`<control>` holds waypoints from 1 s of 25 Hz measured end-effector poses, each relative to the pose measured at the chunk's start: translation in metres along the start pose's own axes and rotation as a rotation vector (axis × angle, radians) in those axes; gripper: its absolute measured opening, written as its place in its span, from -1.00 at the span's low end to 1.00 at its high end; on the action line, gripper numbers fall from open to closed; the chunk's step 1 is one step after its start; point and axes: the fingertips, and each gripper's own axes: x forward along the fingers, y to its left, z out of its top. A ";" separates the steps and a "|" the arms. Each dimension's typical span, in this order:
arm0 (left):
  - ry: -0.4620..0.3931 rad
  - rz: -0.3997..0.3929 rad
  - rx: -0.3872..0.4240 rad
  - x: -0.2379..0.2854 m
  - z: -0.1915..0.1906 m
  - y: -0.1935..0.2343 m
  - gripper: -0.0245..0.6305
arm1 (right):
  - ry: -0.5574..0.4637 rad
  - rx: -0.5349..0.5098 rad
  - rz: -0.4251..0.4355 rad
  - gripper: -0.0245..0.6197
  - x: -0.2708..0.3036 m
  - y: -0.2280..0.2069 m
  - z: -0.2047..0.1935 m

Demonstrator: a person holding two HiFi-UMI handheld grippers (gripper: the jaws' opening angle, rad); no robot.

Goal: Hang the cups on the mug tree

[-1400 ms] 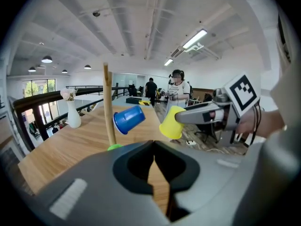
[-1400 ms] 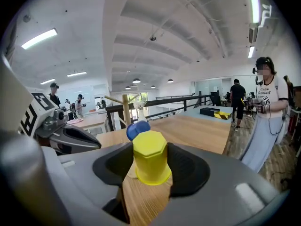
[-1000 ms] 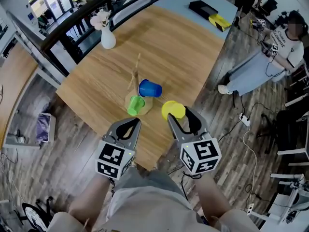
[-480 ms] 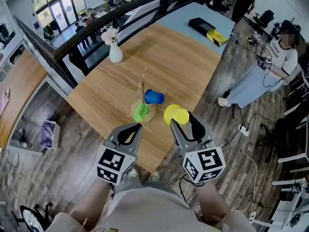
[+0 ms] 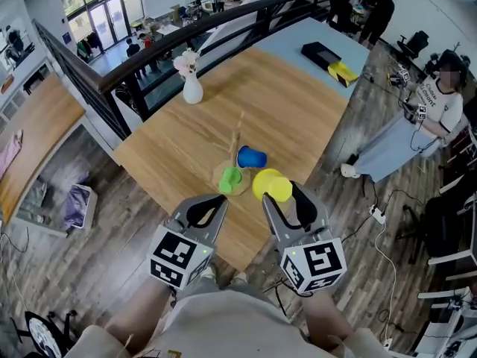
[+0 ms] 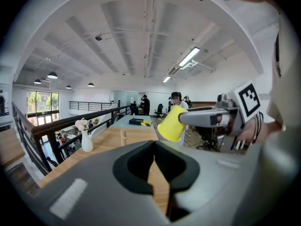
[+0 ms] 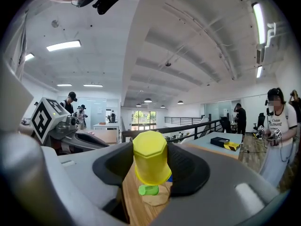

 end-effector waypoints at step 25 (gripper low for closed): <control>0.014 0.022 0.016 0.004 -0.003 0.067 -0.92 | 0.024 -0.066 0.076 -0.20 0.096 0.039 -0.001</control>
